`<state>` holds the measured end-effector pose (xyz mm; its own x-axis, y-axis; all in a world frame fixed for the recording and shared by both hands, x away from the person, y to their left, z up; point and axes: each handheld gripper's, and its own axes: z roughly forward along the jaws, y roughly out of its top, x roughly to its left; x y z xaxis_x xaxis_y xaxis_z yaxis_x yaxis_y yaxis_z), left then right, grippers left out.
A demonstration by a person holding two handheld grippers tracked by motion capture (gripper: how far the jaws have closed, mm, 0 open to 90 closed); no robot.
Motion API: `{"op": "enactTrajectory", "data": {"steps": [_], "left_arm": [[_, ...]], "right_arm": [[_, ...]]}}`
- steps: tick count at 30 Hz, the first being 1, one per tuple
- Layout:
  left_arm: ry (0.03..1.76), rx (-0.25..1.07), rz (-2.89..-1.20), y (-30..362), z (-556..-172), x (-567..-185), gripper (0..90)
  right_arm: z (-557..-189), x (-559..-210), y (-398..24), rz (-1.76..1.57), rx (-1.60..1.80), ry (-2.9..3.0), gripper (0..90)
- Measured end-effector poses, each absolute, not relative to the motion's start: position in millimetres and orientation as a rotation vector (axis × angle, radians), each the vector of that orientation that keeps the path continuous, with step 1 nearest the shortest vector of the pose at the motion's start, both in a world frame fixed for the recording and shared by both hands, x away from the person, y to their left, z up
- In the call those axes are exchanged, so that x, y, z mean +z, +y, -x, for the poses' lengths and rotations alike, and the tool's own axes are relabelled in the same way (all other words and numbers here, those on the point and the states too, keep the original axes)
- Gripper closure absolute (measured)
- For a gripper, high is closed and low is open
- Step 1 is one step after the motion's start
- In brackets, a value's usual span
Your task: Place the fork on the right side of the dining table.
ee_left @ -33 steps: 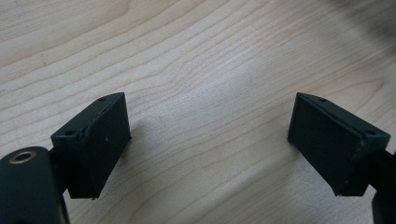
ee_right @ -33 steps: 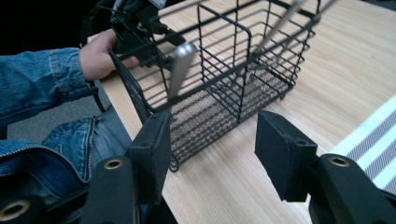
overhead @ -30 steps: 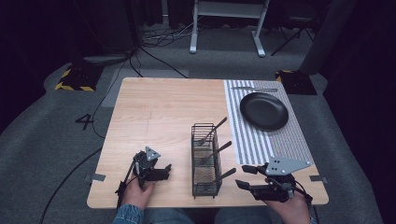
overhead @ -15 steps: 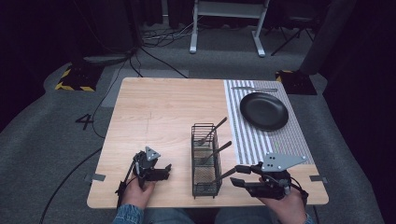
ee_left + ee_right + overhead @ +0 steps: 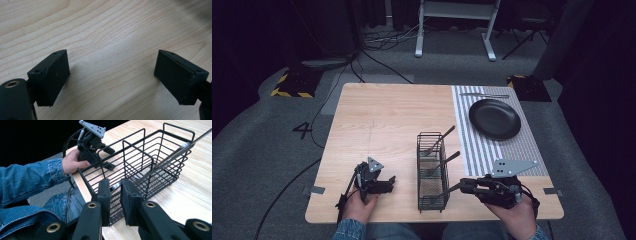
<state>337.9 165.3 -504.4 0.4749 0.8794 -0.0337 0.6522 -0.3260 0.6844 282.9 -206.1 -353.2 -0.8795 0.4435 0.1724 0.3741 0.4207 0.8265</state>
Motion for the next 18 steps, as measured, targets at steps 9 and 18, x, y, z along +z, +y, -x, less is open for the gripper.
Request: {"op": "enactTrajectory", "data": {"steps": [9, 18], "left_arm": [[1.263, 0.459, -2.086, 165.3, -337.9, -504.4, 12.9], [1.264, 0.459, -2.086, 165.4, -337.8, -504.3, 12.9]], "right_arm": [[-279.5, -349.2, -205.3, -0.726, 1.495, 2.554, 84.0], [-275.8, -345.7, -199.1, -0.69, 1.506, 2.536, 86.6]]}}
